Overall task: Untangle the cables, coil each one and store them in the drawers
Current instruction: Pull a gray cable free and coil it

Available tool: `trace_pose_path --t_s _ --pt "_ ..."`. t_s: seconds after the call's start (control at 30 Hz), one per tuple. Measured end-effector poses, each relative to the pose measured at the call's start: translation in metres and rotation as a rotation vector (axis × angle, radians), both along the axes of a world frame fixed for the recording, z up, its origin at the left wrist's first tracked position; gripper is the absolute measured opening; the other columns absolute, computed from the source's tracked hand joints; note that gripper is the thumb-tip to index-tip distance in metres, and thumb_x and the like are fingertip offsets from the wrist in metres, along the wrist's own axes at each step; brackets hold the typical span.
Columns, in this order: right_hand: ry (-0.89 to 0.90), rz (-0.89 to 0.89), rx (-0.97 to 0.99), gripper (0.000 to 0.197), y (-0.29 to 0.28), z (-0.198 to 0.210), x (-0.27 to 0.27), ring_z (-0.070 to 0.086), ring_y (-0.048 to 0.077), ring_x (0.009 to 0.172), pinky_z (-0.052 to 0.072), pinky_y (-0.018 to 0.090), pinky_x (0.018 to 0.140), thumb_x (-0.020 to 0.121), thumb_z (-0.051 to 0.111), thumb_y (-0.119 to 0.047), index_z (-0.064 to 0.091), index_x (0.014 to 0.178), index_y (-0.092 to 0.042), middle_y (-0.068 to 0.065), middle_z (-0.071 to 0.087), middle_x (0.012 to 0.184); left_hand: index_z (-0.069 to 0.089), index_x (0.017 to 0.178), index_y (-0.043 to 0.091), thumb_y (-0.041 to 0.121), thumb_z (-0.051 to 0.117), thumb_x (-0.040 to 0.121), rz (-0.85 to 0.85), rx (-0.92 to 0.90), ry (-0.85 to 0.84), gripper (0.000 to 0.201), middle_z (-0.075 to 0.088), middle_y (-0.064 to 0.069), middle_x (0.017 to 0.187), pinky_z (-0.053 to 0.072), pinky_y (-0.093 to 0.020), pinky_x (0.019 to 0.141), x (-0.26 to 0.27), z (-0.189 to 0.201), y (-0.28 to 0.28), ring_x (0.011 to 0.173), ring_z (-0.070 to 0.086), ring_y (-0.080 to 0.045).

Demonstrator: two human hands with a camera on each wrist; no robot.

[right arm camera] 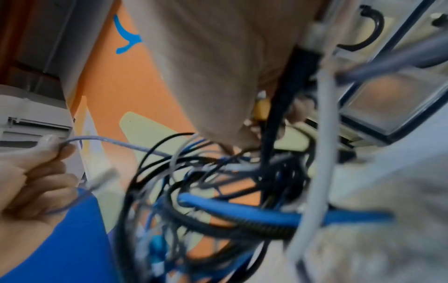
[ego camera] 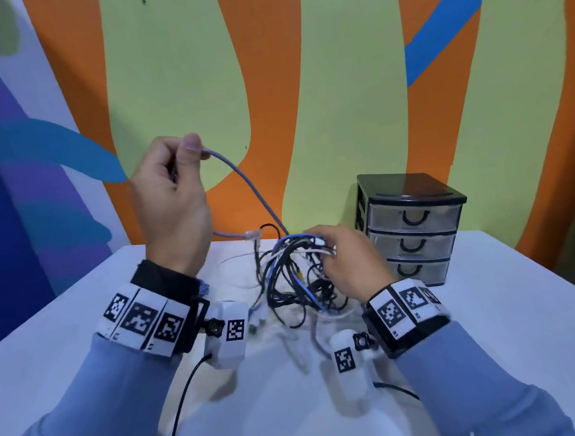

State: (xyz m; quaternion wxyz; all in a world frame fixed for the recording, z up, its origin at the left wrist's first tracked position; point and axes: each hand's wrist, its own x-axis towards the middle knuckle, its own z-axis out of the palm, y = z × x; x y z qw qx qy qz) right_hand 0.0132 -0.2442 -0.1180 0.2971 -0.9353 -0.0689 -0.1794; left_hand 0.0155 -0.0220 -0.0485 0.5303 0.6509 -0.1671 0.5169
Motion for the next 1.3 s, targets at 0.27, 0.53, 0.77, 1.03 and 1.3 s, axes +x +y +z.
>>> trace_pose_path --t_s 0.27,0.53,0.77,1.03,1.3 --pt "0.057 0.073 -0.087 0.052 -0.009 0.008 -0.001 0.040 0.016 0.129 0.039 0.045 0.111 0.088 0.060 -0.004 0.069 0.123 -0.041 -0.010 0.048 0.125 0.074 0.075 0.019 0.041 0.070 0.098 0.182 0.435 0.479 0.033 0.054 -0.007 0.060 0.037 -0.035 0.058 0.009 -0.005 0.037 0.062 0.049 -0.026" --pt "0.131 0.236 -0.055 0.024 0.000 0.005 -0.007 0.065 0.013 0.088 0.057 0.042 0.084 0.080 0.078 -0.033 0.058 0.093 -0.036 -0.014 0.069 0.094 0.075 0.120 0.040 0.037 0.068 0.102 -0.063 0.680 0.492 0.020 0.069 0.013 0.086 0.044 -0.024 0.071 0.009 -0.021 0.010 0.071 0.058 0.005" --pt "0.120 0.280 0.040 0.025 -0.003 -0.003 0.003 0.064 0.009 0.075 0.054 0.032 0.073 0.086 0.079 -0.022 0.072 0.108 -0.031 -0.008 0.072 0.083 0.078 0.090 0.034 0.029 0.072 0.098 -0.043 0.798 0.542 0.011 0.067 0.009 0.070 0.041 -0.030 0.064 0.009 -0.029 -0.005 0.068 0.058 -0.007" --pt "0.291 0.295 0.124 0.071 -0.019 0.014 -0.005 0.059 0.014 0.128 0.051 0.033 0.099 0.089 0.066 -0.008 0.051 0.148 -0.045 -0.006 0.055 0.141 0.072 0.081 0.027 0.018 0.064 0.093 0.071 0.556 0.464 0.017 0.065 0.003 0.070 0.038 -0.026 0.057 0.006 -0.026 -0.003 0.071 0.053 -0.013" --pt "0.410 -0.004 0.096 0.055 -0.016 -0.001 0.010 0.037 0.021 0.056 0.027 0.035 0.058 0.107 0.047 -0.048 0.039 0.064 -0.014 0.004 0.039 0.060 0.076 0.077 0.028 0.028 0.082 0.089 -0.163 0.750 0.548 0.013 0.065 0.005 0.068 0.037 -0.022 0.056 -0.001 -0.027 -0.009 0.062 0.050 -0.005"
